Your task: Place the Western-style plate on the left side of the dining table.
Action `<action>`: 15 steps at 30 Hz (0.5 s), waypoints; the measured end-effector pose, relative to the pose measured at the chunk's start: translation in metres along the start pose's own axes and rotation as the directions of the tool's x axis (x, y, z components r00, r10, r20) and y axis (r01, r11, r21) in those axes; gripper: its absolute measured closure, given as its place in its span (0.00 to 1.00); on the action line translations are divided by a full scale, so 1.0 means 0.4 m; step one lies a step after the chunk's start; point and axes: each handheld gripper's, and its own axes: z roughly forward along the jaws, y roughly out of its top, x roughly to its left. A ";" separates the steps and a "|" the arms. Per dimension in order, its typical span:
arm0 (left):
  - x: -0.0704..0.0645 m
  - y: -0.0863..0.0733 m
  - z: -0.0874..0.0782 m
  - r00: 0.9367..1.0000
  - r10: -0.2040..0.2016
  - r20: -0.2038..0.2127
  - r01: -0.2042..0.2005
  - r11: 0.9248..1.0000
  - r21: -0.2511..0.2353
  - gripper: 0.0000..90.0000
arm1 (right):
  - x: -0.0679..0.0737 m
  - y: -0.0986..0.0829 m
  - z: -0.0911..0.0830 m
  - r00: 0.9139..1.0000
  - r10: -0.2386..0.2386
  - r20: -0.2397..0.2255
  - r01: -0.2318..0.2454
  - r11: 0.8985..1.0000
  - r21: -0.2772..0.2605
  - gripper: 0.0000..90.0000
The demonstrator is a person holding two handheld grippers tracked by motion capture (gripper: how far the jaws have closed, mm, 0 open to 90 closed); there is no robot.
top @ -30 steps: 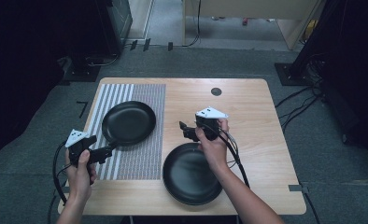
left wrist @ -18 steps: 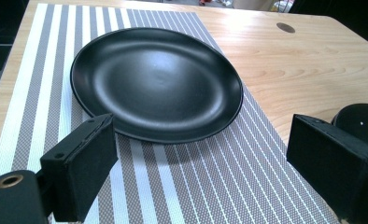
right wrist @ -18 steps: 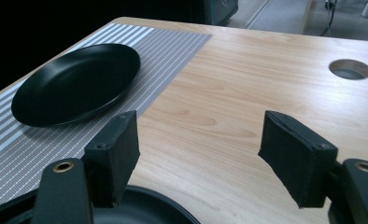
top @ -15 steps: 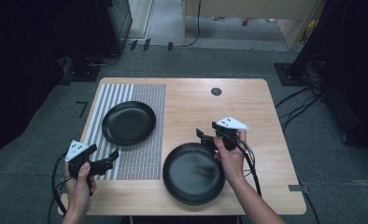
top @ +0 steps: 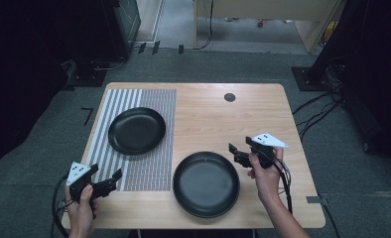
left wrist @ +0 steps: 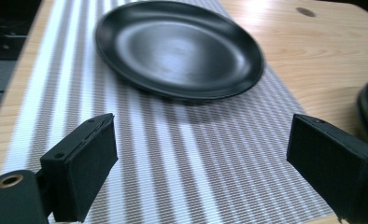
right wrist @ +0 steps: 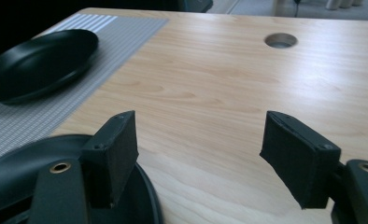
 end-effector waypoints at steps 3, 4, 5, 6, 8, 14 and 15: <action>0.008 -0.005 -0.003 1.000 0.000 -0.009 -0.001 1.000 -0.005 0.09 | -0.028 -0.019 -0.015 1.000 0.005 0.022 -0.005 1.000 0.003 0.30; 0.014 -0.012 -0.005 1.000 0.008 -0.022 -0.008 1.000 -0.007 0.09 | -0.038 -0.026 -0.019 1.000 0.008 0.030 -0.008 1.000 0.005 0.30; 0.018 -0.015 -0.005 1.000 0.012 -0.026 -0.012 1.000 -0.004 0.09 | -0.047 -0.033 -0.023 0.999 0.013 0.036 -0.013 1.000 0.008 0.30; 0.021 -0.018 -0.004 0.999 0.013 -0.034 -0.014 1.000 -0.004 0.09 | -0.056 -0.039 -0.027 0.999 0.018 0.043 -0.018 1.000 0.011 0.30; 0.028 -0.023 -0.003 0.999 0.019 -0.049 -0.019 1.000 0.002 0.09 | -0.072 -0.052 -0.034 0.998 0.029 0.055 -0.030 0.999 0.016 0.30; 0.047 -0.035 0.002 0.997 0.018 -0.069 -0.017 1.000 0.011 0.09 | -0.115 -0.081 -0.063 0.995 0.052 0.089 -0.054 0.998 0.019 0.30; 0.049 -0.037 0.003 0.997 0.022 -0.075 -0.021 1.000 0.014 0.09 | -0.120 -0.085 -0.067 0.994 0.056 0.092 -0.058 0.998 0.020 0.30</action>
